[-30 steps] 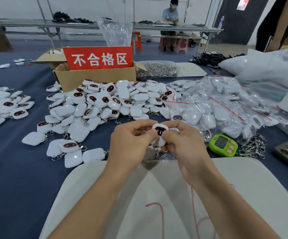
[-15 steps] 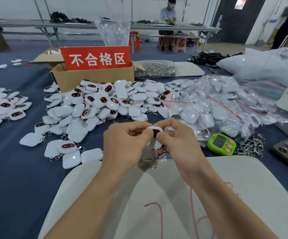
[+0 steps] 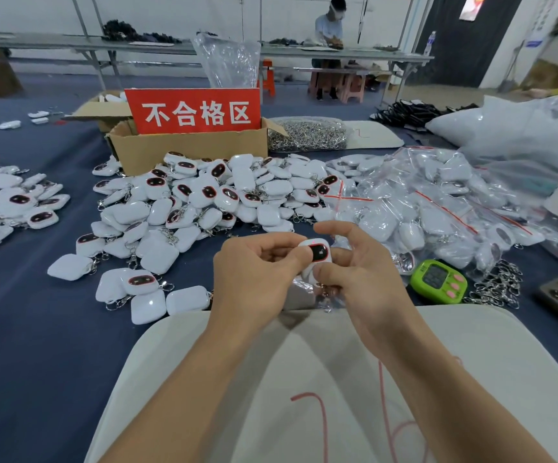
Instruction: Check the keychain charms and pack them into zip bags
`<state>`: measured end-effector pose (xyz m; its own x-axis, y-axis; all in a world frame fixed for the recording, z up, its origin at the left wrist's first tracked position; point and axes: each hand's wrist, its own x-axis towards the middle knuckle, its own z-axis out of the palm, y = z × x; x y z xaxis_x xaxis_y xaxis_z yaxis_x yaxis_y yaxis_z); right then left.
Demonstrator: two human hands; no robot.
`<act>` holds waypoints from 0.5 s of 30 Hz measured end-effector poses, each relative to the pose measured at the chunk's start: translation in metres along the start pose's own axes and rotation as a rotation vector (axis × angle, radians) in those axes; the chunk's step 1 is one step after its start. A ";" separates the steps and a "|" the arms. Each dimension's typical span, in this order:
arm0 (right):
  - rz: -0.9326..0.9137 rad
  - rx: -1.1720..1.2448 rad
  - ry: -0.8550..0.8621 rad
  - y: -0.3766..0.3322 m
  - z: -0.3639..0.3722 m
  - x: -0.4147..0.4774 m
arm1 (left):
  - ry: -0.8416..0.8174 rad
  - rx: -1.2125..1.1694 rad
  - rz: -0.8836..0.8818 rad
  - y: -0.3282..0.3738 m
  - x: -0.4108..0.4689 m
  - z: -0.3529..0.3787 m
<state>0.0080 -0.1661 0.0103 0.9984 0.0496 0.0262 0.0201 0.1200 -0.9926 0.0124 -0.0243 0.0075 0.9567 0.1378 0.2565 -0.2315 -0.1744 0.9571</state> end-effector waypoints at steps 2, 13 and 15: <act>0.000 0.002 -0.004 -0.001 -0.002 -0.001 | -0.006 0.013 0.022 0.000 0.000 0.001; -0.166 -0.084 0.208 -0.008 -0.013 -0.002 | 0.077 0.156 0.065 0.001 -0.006 0.001; -0.228 -0.156 0.190 -0.008 -0.014 -0.002 | 0.054 0.204 0.089 0.003 -0.009 0.001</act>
<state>0.0067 -0.1813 0.0168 0.9588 -0.1482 0.2422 0.2378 -0.0468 -0.9702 0.0035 -0.0268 0.0077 0.9220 0.1641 0.3508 -0.2687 -0.3812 0.8846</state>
